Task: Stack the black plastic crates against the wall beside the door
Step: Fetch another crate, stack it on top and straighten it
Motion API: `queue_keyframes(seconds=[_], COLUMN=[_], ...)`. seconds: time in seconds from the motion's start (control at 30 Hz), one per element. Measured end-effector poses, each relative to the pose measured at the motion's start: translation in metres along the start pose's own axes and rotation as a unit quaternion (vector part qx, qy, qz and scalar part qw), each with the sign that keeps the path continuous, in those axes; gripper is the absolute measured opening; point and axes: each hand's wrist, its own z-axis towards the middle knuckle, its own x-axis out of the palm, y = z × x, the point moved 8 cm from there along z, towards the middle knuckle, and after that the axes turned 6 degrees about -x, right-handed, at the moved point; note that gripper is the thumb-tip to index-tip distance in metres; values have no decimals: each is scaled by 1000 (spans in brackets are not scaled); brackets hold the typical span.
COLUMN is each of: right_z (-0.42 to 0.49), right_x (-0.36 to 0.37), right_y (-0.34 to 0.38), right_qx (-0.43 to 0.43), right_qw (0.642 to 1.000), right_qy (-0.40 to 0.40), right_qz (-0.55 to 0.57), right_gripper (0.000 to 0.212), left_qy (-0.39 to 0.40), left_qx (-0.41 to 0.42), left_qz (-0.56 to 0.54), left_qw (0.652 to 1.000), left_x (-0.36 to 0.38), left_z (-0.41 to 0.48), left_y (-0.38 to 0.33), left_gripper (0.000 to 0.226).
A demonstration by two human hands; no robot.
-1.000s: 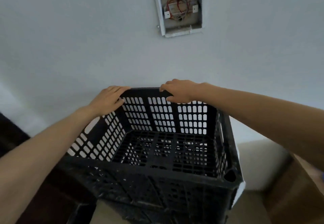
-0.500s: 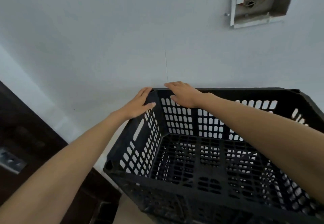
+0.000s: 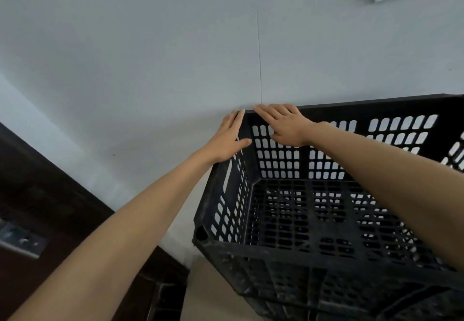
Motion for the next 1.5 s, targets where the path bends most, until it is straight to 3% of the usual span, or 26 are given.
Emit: queue_keyframes(seconds=[0.2,0.37,0.53,0.8,0.97,1.1,1.2,1.5], right_z=[-4,-20,-48,-129,-194,-233,-242,-233], right_x=[-22,-46,-54,-79,-70,-60,-55,-54], right_y=[16,66,117,177,188,184,184,180], right_qx=[38,16,-7,-23,9,-7,-44,-63], right_qw=[991,1000,999,991,992,998,999,998], right_qy=[113,24,41,48,41,14,-13,6], right_qz=[-59,1,31,120,118,62,-6,-19], right_gripper=[87,81,83,65,73,73,68,63], left_qy=[17,-35,-25,-1,-8,-31,-56,-36], left_qx=[-21,28,10,81,-6,-54,-58,-79], left_qz=[47,50,35,10,94,140,164,182], left_qw=[999,998,999,997,996,988,983,979], left_x=[-6,-15,-20,-8,7,21,25,28], left_z=[-8,-42,-82,-161,-191,-210,-213,-209], left_y=[-7,-5,7,-44,-54,-46,-41,-37], left_gripper=[79,75,72,53,70,61,60,64])
